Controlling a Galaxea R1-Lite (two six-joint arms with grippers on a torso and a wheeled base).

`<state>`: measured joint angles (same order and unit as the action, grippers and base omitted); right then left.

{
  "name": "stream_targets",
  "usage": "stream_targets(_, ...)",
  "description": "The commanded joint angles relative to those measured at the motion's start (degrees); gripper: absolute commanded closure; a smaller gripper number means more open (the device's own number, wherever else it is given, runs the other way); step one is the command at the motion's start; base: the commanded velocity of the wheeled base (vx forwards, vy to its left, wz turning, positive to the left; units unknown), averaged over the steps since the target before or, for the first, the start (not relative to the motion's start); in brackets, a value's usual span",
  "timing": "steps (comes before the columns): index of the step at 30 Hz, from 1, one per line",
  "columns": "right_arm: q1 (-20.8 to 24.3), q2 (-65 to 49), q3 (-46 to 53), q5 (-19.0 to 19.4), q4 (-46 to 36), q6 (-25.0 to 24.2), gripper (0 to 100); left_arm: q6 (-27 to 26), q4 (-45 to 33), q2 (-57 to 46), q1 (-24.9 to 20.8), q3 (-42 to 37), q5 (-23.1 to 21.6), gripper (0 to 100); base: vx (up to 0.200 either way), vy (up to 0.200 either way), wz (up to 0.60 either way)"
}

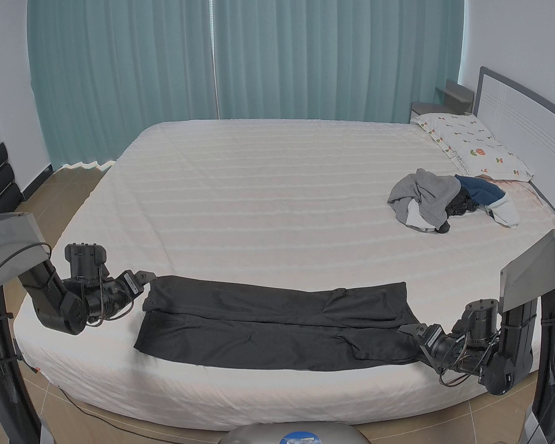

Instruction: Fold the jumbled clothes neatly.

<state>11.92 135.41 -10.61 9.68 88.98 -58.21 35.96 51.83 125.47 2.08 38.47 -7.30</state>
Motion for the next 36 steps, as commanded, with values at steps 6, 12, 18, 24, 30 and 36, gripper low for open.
stream_targets(6,0.12,0.38,0.06,-0.01,1.02,0.03,0,-7.31,-20.11,0.31,0.02,19.01,-5.79,0,0.000,0.000,0.00)
stream_targets(12,0.03,0.29,0.23,0.25,1.02,0.03,0,-9.68,-20.72,4.96,0.02,18.22,-8.34,0,0.000,0.000,0.00)
stream_targets(18,0.12,0.38,0.41,0.16,1.02,0.11,0,-12.06,-20.46,5.58,2.75,16.19,-15.11,0,0.000,0.000,0.00)
stream_targets(24,0.12,0.38,0.50,0.16,1.02,0.11,0,-19.26,-20.46,6.19,5.30,14.00,-19.24,0,0.000,0.000,0.00)
stream_targets(30,0.12,0.29,0.94,0.25,1.02,0.11,0,-21.02,-18.61,9.01,5.30,14.00,-19.33,0,0.000,0.000,0.00)
stream_targets(36,0.21,0.38,0.94,0.25,1.02,0.20,0,-21.11,-15.54,12.17,4.86,15.40,-18.71,0,0.000,0.000,0.00)
